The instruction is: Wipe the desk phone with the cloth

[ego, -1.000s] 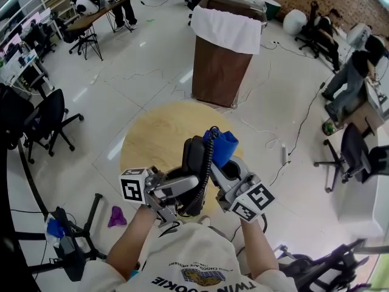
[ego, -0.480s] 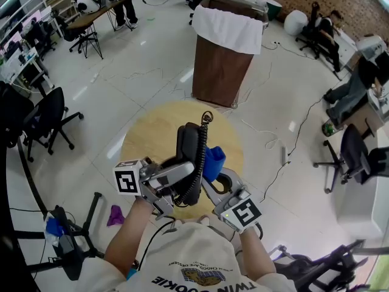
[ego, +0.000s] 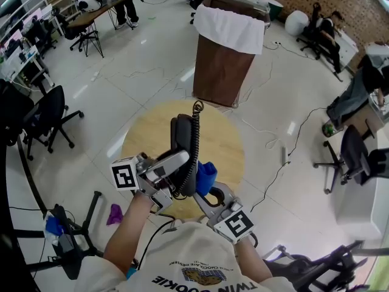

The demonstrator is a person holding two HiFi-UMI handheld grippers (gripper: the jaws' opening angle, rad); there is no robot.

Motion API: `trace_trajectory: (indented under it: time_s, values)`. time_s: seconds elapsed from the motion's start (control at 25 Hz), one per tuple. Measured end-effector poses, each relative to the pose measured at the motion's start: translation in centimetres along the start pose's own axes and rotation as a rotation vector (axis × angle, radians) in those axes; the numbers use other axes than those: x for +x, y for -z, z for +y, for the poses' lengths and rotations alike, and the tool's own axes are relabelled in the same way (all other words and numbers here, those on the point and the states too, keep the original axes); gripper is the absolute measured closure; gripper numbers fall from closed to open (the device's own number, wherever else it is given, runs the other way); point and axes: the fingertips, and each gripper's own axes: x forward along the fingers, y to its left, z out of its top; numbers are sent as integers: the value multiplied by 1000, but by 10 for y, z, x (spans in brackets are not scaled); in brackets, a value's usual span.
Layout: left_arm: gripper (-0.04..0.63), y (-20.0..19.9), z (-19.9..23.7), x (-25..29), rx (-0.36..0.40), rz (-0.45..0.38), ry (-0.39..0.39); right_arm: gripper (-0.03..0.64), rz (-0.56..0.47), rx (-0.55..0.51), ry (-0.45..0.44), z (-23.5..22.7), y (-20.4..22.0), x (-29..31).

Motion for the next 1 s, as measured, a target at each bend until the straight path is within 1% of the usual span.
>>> trace_trajectory:
  time_s: [0.12,0.24,0.36,0.52,0.64,0.72,0.84,1.0]
  values:
    - [327,-1,3,-2,2,-3,-15,557,-4,8,14,-1,-2,-2]
    - [327,-1,8,-4,24,3,-50,557,-23,14,77,-15,-10,-10]
    - [327,0,18,-8,55,14,-118,557,-90,32,156,-35,-40,-24]
    - [327,12,36,-14,93,59,-227,557,-197,11,204,-47,-91,-40]
    - [327,29,48,-13,167,138,-315,557,-272,2,196,-45,-128,-41]
    - [327,42,56,-11,204,179,-351,557,-297,-15,168,-40,-145,-33]
    - [327,61,63,-8,239,230,-389,557,-270,-38,125,-31,-149,-12]
    - [327,76,70,-7,323,310,-447,557,-193,-33,99,-23,-136,11]
